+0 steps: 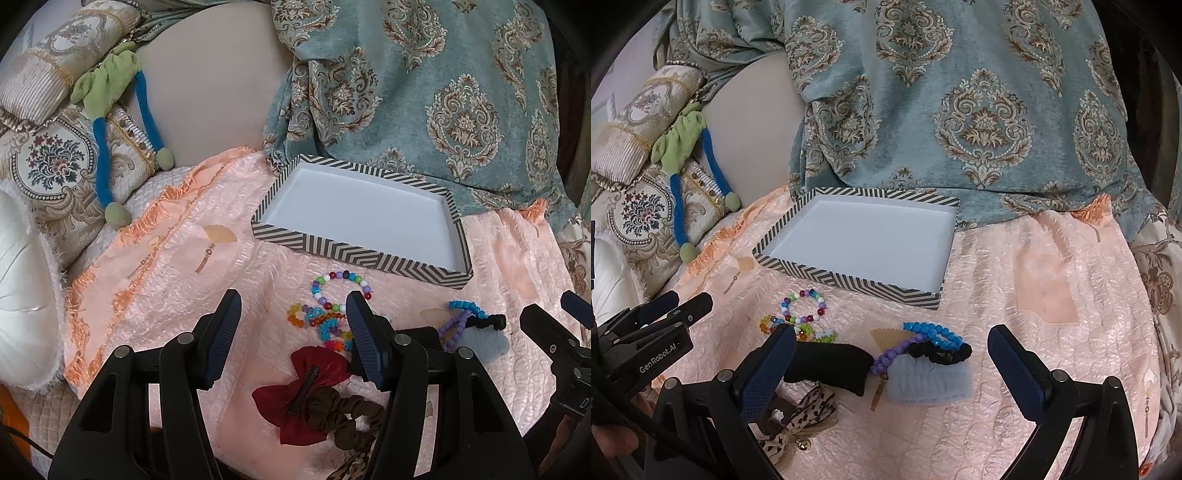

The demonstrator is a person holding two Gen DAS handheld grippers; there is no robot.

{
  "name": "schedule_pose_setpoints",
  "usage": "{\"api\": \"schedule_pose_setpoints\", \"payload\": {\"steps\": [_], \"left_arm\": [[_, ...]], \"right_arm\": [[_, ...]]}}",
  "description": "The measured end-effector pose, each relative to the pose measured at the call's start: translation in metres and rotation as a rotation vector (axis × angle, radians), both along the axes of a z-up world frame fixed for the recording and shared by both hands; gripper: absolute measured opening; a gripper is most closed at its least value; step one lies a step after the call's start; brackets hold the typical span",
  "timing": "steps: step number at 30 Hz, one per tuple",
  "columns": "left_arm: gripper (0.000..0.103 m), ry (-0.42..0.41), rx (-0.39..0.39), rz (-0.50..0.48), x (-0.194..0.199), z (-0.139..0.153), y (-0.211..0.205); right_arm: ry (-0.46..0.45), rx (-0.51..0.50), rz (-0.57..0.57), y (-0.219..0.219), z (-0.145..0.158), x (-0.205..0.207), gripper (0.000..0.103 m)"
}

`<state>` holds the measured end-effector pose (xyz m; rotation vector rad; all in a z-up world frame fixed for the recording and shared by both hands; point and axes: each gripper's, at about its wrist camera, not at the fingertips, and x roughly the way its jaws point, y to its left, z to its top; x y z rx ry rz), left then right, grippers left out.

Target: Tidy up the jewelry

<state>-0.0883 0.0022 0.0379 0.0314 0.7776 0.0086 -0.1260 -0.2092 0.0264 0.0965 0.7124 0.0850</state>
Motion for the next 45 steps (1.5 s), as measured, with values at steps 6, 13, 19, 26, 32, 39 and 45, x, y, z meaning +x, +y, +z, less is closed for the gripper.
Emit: {"api": "schedule_pose_setpoints", "payload": {"steps": [6, 13, 19, 26, 32, 39, 45], "left_arm": [[0.059, 0.003, 0.006, 0.008, -0.0003, -0.0006, -0.0001], [0.059, 0.007, 0.009, 0.017, -0.0007, -0.0026, 0.0014], [0.059, 0.02, 0.005, 0.023, 0.0007, -0.006, 0.0028], [0.059, 0.018, 0.002, 0.028, -0.0001, -0.0054, 0.0039], [0.059, 0.021, -0.007, 0.032, -0.0008, -0.0053, 0.0058], [0.059, 0.026, -0.009, 0.034, -0.0009, -0.0065, 0.0072], [0.059, 0.031, -0.011, 0.035, -0.0007, -0.0086, 0.0083]], "right_arm": [[-0.007, 0.0, 0.0, 0.0013, 0.0017, -0.0016, 0.103], [-0.001, -0.003, 0.002, -0.0006, 0.0007, -0.0009, 0.103], [0.003, -0.003, 0.007, -0.0022, -0.0004, -0.0009, 0.103], [-0.003, -0.01, 0.007, -0.0007, -0.0011, -0.0023, 0.103], [-0.004, -0.021, 0.011, 0.0008, -0.001, -0.003, 0.103], [-0.005, -0.025, 0.017, 0.0013, -0.0015, -0.0032, 0.103], [0.0, -0.024, 0.019, -0.0002, -0.0015, -0.0026, 0.103]]}}
